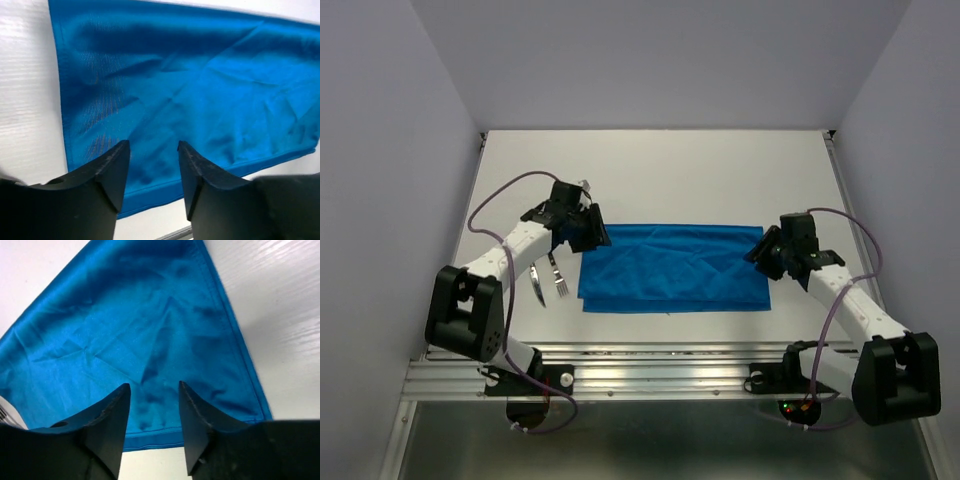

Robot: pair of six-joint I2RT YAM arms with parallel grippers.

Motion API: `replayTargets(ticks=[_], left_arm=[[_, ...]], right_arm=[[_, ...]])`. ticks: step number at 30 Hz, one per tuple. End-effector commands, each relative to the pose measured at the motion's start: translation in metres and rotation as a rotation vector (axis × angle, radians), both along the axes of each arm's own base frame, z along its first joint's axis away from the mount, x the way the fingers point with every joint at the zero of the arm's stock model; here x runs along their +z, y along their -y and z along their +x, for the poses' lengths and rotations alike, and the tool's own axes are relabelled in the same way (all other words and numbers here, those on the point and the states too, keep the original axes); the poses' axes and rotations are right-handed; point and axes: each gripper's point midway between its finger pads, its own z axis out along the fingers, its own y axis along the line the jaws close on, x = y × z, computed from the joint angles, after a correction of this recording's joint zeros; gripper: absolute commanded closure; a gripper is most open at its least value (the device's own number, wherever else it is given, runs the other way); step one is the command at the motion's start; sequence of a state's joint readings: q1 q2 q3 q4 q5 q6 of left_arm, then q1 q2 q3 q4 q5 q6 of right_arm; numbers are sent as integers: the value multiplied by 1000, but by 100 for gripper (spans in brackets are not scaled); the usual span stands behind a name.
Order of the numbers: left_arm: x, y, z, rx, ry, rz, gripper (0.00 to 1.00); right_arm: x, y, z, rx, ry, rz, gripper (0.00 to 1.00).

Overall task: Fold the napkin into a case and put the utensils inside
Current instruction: Move the rectangle-folded napkin to the center of the board.

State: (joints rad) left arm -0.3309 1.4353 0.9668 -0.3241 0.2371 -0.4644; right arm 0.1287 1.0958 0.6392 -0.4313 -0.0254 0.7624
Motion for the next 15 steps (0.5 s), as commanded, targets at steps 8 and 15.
replayTargets(ticks=[8,15], left_arm=[[-64,10,13,70,-124,5,49],[-84,15,45,89,-162,52,48]], right_arm=[[-46,10,16,-73,-58,-60,64],[-70,13,39,-76,-91,-103,64]])
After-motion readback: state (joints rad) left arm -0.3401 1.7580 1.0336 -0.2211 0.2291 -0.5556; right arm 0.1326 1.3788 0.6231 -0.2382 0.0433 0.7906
